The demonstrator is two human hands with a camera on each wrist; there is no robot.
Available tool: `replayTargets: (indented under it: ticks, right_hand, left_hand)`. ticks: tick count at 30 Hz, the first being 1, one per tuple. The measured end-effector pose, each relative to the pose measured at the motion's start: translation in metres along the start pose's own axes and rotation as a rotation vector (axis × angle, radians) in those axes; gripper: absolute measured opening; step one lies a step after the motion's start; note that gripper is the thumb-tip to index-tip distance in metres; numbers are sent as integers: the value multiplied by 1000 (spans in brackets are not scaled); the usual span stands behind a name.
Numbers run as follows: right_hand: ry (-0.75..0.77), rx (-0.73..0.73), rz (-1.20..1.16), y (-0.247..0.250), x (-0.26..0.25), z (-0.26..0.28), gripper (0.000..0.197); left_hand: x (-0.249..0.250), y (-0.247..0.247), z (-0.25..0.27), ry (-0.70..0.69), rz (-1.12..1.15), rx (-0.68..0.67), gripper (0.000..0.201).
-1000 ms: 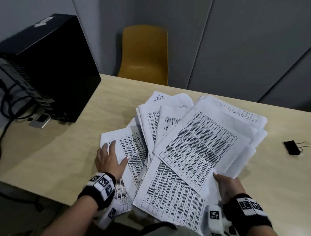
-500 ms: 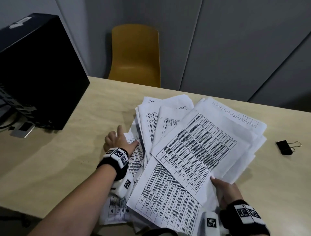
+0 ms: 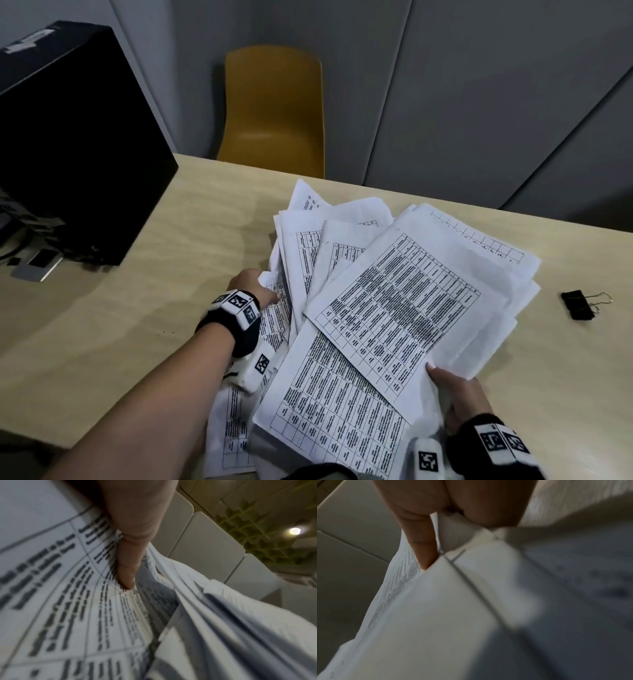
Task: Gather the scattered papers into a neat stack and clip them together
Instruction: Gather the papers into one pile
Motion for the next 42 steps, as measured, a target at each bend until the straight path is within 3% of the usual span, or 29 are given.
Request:
replayTargets:
  ticks: [6,9,12,16,20,24,28,35,39,42]
  right_hand:
    - [0,-25,-16,-1,0,4,29]
    - [0,-44,-18,-4,-1,5,35]
    - [22,-24,1,-3,-2,5,32]
    - [22,-21,12,-2,0,5,31]
    - [26,-18,18,-1,1,2,31]
    - [42,7,16,3,4,-3,30]
    - [49,1,-7,3,3,-4,21]
    - [62,0,5,3,1,-10,19]
    - [69,-7,5,2,-1,-8,10]
    - [65,-4,28,3,1,-10,12]
  left_hand:
    - [-46,-4,34,154,1039,-310,64]
    - [-83,2,49,199,1289,-373,87]
    - [-112,4,65,226,1176,-236,65]
    - [-97,-5,65,149,936,-188,58]
    - [-63,14,47,30,531,100,35]
    - [-22,17,36,-67,276,198,36]
    - [-17,-1,27,26,-46,133,54]
    - [-18,-10,32,97,129,43,61]
    - [-34,-9,36,117,402,-43,37]
    - [-51,-22,50,209,648,-164,33]
Point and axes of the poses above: each hand's wrist, its own z-axis away from the middle knuckle, its own y-axis out of the back of the hand, x = y × z, the point moved 9 cm from there along -z, towards the middle knuckle, and after that the axes turned 7 degrees about z, right-handed, at the moved point
